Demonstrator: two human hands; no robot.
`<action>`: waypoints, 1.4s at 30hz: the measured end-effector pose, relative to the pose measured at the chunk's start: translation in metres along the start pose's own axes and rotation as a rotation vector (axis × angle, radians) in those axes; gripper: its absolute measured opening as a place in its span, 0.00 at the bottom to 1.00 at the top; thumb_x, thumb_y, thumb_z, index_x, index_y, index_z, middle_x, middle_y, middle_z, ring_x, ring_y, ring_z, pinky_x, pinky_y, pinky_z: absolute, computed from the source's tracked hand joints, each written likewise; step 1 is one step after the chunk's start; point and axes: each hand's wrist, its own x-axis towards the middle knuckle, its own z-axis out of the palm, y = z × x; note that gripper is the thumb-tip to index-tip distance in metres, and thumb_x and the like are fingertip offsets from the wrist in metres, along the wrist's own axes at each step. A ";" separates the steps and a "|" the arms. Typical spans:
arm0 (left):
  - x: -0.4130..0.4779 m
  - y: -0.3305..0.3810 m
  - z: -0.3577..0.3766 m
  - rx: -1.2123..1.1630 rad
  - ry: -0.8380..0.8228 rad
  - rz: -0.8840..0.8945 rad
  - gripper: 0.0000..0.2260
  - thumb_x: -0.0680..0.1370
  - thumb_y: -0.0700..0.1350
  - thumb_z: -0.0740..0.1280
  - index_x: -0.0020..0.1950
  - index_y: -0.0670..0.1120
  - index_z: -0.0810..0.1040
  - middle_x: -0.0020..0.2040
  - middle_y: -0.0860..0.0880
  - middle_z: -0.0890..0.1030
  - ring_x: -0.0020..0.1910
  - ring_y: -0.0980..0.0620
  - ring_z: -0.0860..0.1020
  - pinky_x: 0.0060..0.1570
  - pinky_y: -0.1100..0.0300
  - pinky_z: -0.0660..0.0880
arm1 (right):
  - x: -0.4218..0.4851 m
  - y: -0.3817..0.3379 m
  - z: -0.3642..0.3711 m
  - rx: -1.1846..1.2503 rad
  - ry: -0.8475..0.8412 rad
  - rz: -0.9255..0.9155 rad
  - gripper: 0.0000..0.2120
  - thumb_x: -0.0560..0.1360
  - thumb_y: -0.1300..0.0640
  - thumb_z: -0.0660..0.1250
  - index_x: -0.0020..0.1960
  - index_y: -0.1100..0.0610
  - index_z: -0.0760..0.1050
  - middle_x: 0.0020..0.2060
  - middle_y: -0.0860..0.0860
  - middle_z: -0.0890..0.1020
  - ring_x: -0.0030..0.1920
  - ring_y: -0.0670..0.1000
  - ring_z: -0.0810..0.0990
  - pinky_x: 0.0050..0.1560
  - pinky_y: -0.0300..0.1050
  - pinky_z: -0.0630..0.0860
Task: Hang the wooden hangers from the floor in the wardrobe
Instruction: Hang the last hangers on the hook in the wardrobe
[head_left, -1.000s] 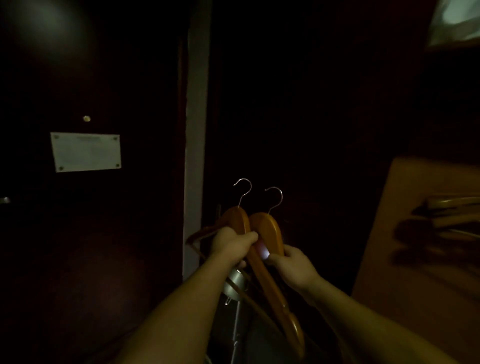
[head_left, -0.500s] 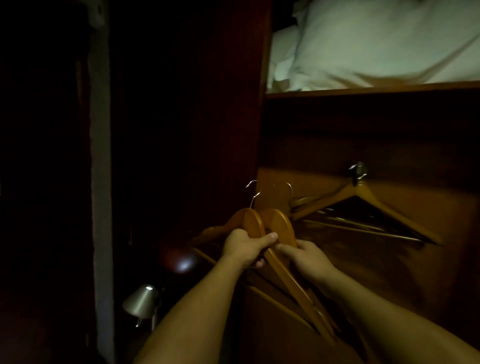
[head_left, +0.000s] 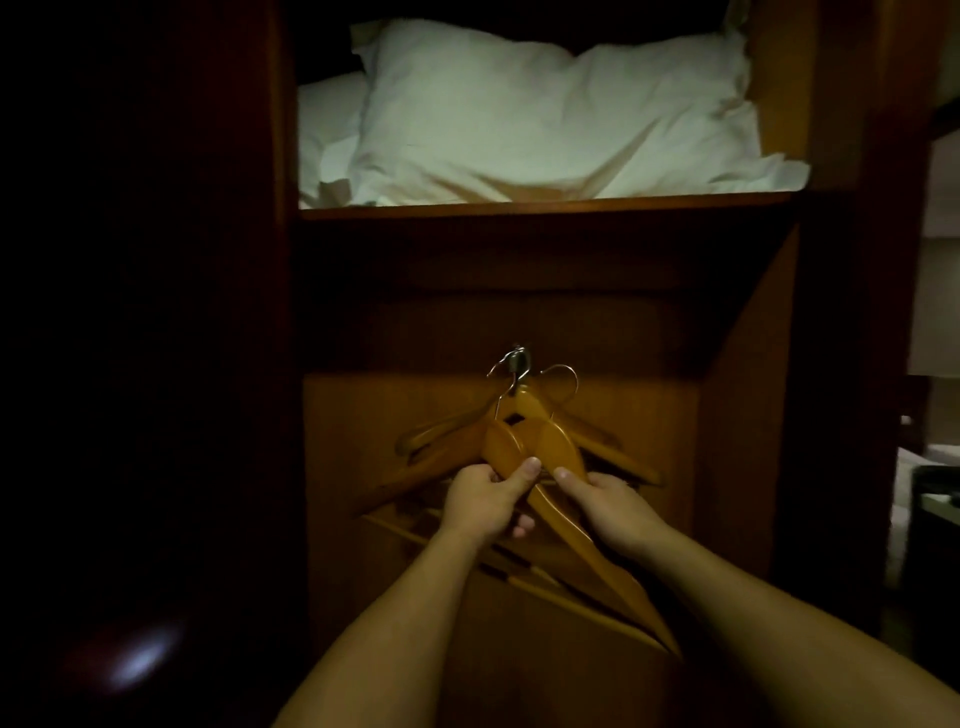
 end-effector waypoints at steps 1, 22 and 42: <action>0.012 0.001 0.004 -0.030 -0.009 -0.001 0.15 0.77 0.56 0.69 0.42 0.44 0.79 0.32 0.48 0.82 0.24 0.56 0.80 0.25 0.67 0.73 | 0.010 0.002 -0.007 0.001 0.016 0.004 0.19 0.81 0.39 0.57 0.55 0.51 0.78 0.48 0.52 0.86 0.48 0.53 0.86 0.59 0.55 0.80; 0.190 -0.030 0.037 -0.188 0.195 -0.076 0.15 0.72 0.53 0.75 0.47 0.42 0.80 0.44 0.43 0.86 0.35 0.49 0.83 0.40 0.56 0.81 | 0.216 0.021 -0.046 -0.205 0.043 -0.123 0.18 0.79 0.39 0.62 0.49 0.53 0.79 0.44 0.51 0.84 0.44 0.52 0.83 0.46 0.48 0.79; 0.204 -0.029 0.032 -0.043 0.324 0.003 0.12 0.74 0.52 0.74 0.41 0.43 0.79 0.37 0.46 0.84 0.30 0.52 0.81 0.27 0.63 0.77 | 0.238 0.020 -0.038 -0.699 0.227 -0.366 0.27 0.76 0.29 0.57 0.57 0.51 0.74 0.49 0.49 0.78 0.48 0.50 0.78 0.49 0.49 0.79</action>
